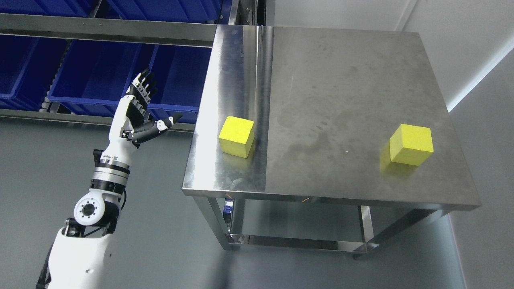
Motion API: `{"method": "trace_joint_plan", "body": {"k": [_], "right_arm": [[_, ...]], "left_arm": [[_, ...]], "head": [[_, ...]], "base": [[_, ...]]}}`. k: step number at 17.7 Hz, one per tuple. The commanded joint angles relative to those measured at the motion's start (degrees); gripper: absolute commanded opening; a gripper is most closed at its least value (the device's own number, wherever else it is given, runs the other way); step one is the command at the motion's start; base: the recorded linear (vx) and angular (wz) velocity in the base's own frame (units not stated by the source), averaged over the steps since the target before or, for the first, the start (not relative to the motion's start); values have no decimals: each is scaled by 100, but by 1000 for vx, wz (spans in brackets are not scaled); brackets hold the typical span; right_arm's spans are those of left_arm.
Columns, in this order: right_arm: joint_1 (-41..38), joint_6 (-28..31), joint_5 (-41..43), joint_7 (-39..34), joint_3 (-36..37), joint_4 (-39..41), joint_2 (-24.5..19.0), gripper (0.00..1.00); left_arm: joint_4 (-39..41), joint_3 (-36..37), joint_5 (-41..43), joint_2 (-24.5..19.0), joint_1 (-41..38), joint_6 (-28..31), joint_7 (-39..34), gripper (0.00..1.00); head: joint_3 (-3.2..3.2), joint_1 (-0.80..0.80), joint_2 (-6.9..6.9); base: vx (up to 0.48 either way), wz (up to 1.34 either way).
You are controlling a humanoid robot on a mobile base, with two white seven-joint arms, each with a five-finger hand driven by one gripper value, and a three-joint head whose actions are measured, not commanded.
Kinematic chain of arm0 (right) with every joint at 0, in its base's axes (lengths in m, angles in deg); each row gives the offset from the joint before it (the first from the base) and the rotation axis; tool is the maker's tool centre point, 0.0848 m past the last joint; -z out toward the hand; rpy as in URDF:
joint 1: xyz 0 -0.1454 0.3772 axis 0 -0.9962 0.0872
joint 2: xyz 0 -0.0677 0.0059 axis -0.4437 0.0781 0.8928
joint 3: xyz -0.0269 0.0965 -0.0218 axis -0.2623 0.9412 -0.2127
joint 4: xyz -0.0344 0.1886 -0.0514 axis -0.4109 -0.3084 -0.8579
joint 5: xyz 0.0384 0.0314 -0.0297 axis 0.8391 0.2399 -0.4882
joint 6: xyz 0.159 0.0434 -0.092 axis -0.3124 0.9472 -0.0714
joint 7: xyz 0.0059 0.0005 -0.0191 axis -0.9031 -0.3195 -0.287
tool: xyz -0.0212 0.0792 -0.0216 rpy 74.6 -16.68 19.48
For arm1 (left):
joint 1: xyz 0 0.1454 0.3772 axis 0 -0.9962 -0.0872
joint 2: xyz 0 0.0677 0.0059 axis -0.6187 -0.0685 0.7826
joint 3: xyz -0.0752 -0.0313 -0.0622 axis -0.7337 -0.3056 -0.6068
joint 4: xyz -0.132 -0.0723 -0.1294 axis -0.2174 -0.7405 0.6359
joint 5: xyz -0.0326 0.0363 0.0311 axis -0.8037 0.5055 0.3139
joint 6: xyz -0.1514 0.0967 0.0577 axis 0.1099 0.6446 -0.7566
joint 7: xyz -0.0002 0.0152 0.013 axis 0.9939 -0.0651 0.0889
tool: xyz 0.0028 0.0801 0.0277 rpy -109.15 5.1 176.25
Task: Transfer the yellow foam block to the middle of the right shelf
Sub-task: 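Open the left hand and raise it toward the table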
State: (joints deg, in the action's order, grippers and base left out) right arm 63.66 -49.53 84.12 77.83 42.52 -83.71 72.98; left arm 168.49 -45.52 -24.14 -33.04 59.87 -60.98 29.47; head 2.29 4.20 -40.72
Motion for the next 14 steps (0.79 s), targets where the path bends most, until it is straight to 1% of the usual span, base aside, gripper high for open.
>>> {"method": "trace_joint_plan", "body": {"k": [1,5,7,9,10,12,14], "right_arm": [[17,2,0,-1,0,100,100,100],[17,2,0,-1,0,100,100,100],[9,2,0,-1,0,100,100,100],[9,2,0,-1,0,100,100,100],[17,2,0,-1,0,100,100,100],[9,2,0,-1,0,100,100,100],[9,2,0,-1,0,100,100,100]], "left_arm": [[33,-36,-1,-363,-80,-16,91,100],[33,-229,-1,-372,-89,-42,117,100],[25,-212,8,-355,-124,-287,248,100],[42,-185,-1,-363,-150,-350,442,100],[42,-229,8,-416,-185,-359,521,100],[42,-378,-1,-748,-247,-490,784,100],[42,-414,-1,-890,-378,-875,1196,100]], "head": [[0,0,0],[0,0,0],[0,0,0],[0,0,0],[0,0,0],[0,0,0],[0,0,0]], "base": [[0,0],[0,0],[0,0],[0,0],[0,0],[0,0],[0,0]]}}
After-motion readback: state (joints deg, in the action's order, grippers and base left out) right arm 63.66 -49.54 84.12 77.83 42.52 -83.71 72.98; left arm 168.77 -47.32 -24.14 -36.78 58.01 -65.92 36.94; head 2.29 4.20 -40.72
